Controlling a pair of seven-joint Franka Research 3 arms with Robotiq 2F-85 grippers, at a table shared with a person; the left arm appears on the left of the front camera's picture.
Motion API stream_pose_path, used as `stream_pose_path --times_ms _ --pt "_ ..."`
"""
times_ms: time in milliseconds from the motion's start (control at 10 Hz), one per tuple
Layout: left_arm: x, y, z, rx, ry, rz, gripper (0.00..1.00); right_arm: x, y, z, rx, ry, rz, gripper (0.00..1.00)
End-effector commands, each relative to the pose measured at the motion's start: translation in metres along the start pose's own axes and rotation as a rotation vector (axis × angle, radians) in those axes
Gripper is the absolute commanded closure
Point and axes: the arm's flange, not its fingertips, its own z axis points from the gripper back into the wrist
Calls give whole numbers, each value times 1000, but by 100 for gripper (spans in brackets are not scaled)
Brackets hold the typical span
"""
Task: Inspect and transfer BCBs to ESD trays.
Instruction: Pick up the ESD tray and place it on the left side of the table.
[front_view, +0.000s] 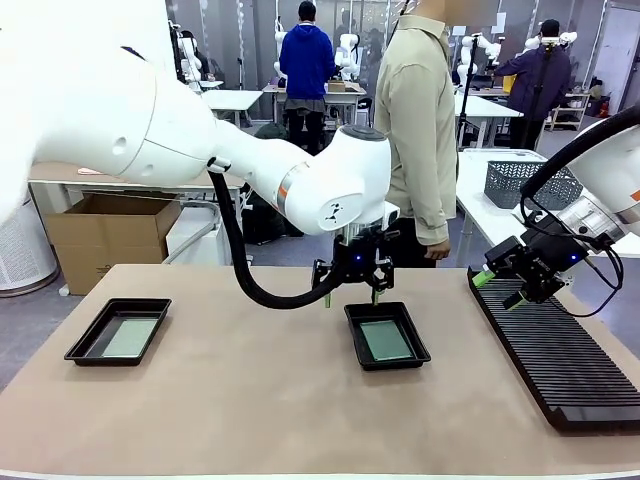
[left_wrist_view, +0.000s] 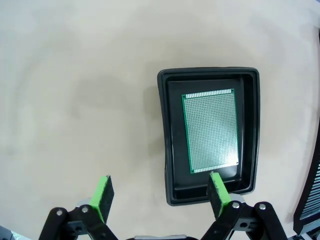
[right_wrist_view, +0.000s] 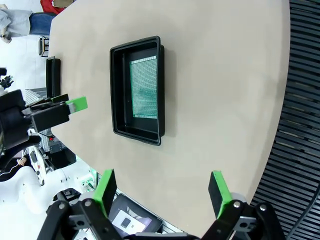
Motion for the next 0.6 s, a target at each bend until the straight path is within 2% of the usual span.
stream_pose_path --times_ms 0,500 --pt "2 -3 -10 0 -16 4 0 1 1 -1 -7 -13 -6 2" --pt "4 -4 -38 -10 3 -20 0 1 1 -1 -7 -13 -6 2"
